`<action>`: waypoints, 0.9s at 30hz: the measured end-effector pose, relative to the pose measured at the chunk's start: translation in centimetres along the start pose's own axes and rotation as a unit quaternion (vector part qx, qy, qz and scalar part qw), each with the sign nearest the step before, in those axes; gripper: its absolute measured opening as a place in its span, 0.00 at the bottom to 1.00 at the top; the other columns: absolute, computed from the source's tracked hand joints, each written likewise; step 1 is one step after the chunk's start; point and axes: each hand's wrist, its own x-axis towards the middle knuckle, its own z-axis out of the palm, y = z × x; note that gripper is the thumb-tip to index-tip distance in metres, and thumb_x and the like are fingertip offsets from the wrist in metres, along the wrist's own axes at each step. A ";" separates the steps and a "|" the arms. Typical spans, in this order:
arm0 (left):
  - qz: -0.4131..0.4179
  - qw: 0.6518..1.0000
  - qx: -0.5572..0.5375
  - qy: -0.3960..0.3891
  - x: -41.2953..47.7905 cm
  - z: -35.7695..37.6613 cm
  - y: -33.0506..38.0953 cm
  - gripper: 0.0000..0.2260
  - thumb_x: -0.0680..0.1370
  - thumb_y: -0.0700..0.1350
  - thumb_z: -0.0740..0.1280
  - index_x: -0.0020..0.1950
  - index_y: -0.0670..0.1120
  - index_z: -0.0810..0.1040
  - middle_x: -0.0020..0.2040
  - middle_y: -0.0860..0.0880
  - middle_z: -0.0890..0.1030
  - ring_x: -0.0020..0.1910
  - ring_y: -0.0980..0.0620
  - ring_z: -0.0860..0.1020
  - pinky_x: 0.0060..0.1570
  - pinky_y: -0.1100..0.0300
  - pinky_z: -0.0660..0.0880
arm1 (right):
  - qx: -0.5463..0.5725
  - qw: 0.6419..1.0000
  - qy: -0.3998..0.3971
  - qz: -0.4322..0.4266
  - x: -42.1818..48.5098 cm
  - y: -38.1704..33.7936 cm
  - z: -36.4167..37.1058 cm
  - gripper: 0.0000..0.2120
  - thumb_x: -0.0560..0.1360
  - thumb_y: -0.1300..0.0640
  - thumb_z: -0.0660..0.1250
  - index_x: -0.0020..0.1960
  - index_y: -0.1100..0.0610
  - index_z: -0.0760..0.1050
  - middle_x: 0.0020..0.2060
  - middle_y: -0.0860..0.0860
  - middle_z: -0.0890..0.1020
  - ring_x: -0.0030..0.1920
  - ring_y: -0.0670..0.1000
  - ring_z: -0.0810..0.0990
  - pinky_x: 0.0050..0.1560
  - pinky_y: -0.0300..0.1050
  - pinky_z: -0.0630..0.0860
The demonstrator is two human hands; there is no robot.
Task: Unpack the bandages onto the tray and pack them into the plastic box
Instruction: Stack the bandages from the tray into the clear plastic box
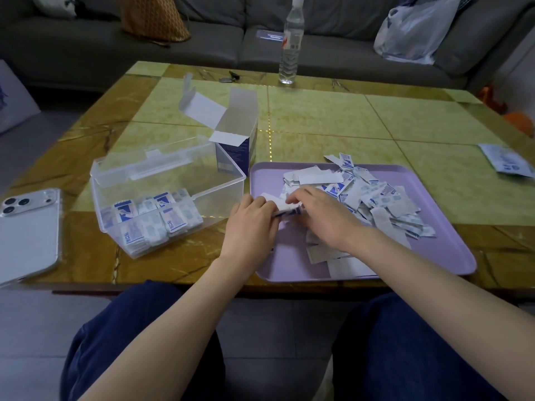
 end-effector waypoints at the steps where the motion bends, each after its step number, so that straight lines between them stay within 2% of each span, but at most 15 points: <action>1: 0.000 1.000 0.001 0.009 0.0 -0.1 -0.1 0.05 0.77 0.44 0.65 0.42 0.43 0.76 0.41 0.46 0.78 0.44 0.44 0.71 0.42 0.55 0.64 | -0.004 1.000 -0.003 0.006 -0.1 0.4 -0.1 0.16 0.77 0.61 0.63 0.63 0.56 0.69 0.61 0.52 0.71 0.62 0.53 0.70 0.56 0.53 0.71; 4: -0.011 1.000 -0.011 0.018 0.2 -0.3 -0.1 0.06 0.76 0.42 0.66 0.39 0.44 0.74 0.39 0.46 0.78 0.42 0.45 0.70 0.41 0.56 0.62 | -0.050 0.998 -0.021 0.016 -0.3 1.4 -0.8 0.18 0.76 0.64 0.62 0.65 0.57 0.67 0.61 0.53 0.68 0.63 0.53 0.67 0.53 0.47 0.70; 6: -0.020 0.999 -0.025 0.025 0.2 -0.5 -0.1 0.07 0.76 0.42 0.66 0.38 0.44 0.73 0.37 0.47 0.77 0.41 0.45 0.69 0.39 0.58 0.60 | -0.053 0.998 -0.006 0.034 -0.2 1.7 -1.2 0.14 0.76 0.63 0.63 0.62 0.56 0.69 0.56 0.52 0.70 0.57 0.53 0.71 0.48 0.45 0.69; 8: -0.030 0.998 -0.040 0.035 0.3 -0.7 0.0 0.08 0.76 0.42 0.66 0.37 0.44 0.73 0.35 0.47 0.76 0.39 0.46 0.69 0.37 0.58 0.60 | 0.017 0.998 0.027 0.055 -0.1 1.6 -1.7 0.08 0.76 0.64 0.64 0.54 0.56 0.74 0.49 0.51 0.72 0.49 0.52 0.75 0.48 0.46 0.72; 10: -0.039 0.997 -0.051 0.038 0.2 -0.9 0.0 0.09 0.76 0.43 0.66 0.36 0.45 0.72 0.34 0.49 0.75 0.37 0.48 0.69 0.34 0.58 0.60 | 0.120 0.989 0.068 0.054 -0.1 1.0 -2.3 0.05 0.73 0.64 0.68 0.48 0.58 0.76 0.43 0.51 0.73 0.43 0.50 0.74 0.47 0.36 0.71; 11: -0.047 0.997 -0.053 0.038 0.2 -1.0 0.0 0.09 0.76 0.44 0.66 0.36 0.45 0.72 0.34 0.50 0.75 0.37 0.49 0.69 0.33 0.58 0.60 | 0.165 0.982 0.084 0.045 -0.2 0.5 -2.6 0.05 0.72 0.64 0.70 0.46 0.59 0.76 0.41 0.51 0.73 0.41 0.48 0.73 0.44 0.31 0.69; 15: -0.088 0.993 -0.069 0.036 0.1 -1.1 -0.3 0.08 0.76 0.47 0.66 0.39 0.45 0.76 0.35 0.49 0.77 0.39 0.48 0.70 0.32 0.56 0.62 | 0.237 0.965 0.105 0.026 -0.8 -1.3 -3.2 0.09 0.67 0.61 0.75 0.42 0.56 0.75 0.37 0.44 0.74 0.38 0.36 0.72 0.41 0.26 0.65; 18: -0.091 0.979 -0.182 0.007 0.1 -1.3 0.1 0.09 0.76 0.48 0.67 0.38 0.46 0.78 0.33 0.49 0.78 0.36 0.49 0.71 0.32 0.54 0.65 | 0.263 0.958 0.107 0.033 -0.8 -1.9 -2.8 0.09 0.66 0.60 0.76 0.39 0.54 0.75 0.36 0.40 0.76 0.38 0.35 0.73 0.42 0.26 0.66; 21: -0.078 0.950 -0.300 -0.042 0.1 -1.5 0.9 0.08 0.77 0.44 0.66 0.42 0.42 0.81 0.34 0.45 0.79 0.34 0.48 0.74 0.36 0.50 0.71 | 0.299 0.945 0.127 0.040 -0.5 -2.0 -2.5 0.07 0.66 0.62 0.75 0.37 0.57 0.76 0.34 0.42 0.78 0.36 0.35 0.74 0.41 0.27 0.68; 24: -0.093 0.937 -0.333 -0.038 0.1 -1.3 0.8 0.09 0.78 0.45 0.65 0.44 0.41 0.81 0.36 0.41 0.78 0.36 0.44 0.74 0.36 0.49 0.71 | 0.302 0.935 0.175 0.060 -0.3 -2.2 -2.0 0.07 0.67 0.62 0.75 0.38 0.58 0.76 0.34 0.44 0.78 0.37 0.38 0.75 0.38 0.29 0.68; 27: -0.134 0.940 -0.312 0.015 0.1 -1.2 0.4 0.09 0.78 0.46 0.65 0.44 0.43 0.81 0.33 0.44 0.78 0.31 0.48 0.71 0.31 0.55 0.67 | 0.211 0.952 0.202 0.090 -0.1 -2.1 -1.4 0.06 0.71 0.58 0.71 0.41 0.55 0.73 0.40 0.49 0.78 0.40 0.48 0.74 0.39 0.40 0.66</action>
